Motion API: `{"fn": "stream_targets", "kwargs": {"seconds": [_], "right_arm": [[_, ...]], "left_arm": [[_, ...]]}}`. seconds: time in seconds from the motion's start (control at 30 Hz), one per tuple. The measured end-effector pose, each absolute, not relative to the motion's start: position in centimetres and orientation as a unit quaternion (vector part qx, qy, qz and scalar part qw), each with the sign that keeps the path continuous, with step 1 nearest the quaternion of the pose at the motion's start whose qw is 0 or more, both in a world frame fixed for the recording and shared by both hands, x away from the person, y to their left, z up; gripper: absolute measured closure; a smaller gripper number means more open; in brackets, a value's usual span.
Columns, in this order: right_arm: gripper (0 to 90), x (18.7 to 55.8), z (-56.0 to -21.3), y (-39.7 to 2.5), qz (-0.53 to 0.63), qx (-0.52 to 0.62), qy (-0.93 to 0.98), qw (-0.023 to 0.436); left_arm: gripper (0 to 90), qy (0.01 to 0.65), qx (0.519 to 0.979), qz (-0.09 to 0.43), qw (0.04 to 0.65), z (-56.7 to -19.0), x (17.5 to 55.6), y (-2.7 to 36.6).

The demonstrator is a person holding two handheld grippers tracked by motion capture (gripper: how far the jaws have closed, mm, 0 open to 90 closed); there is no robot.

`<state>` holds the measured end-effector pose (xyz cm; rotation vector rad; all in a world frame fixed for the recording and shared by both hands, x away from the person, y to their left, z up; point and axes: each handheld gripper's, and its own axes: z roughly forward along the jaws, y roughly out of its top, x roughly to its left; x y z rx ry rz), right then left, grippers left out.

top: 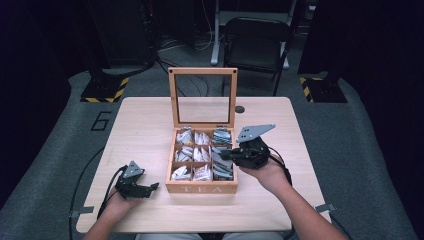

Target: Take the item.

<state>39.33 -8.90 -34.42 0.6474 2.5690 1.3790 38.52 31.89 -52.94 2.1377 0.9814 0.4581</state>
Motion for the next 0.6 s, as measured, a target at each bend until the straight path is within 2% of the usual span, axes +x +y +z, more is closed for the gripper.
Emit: {"fn": "stream_targets", "kwargs": {"seconds": [0.6], "right_arm": [[89.8,40.4,-34.0,-14.4,0.451,0.269,0.842,0.124]], "left_arm": [[15.5,0.382,0.83,0.179,0.365,-53.0,38.5,31.9]]}}
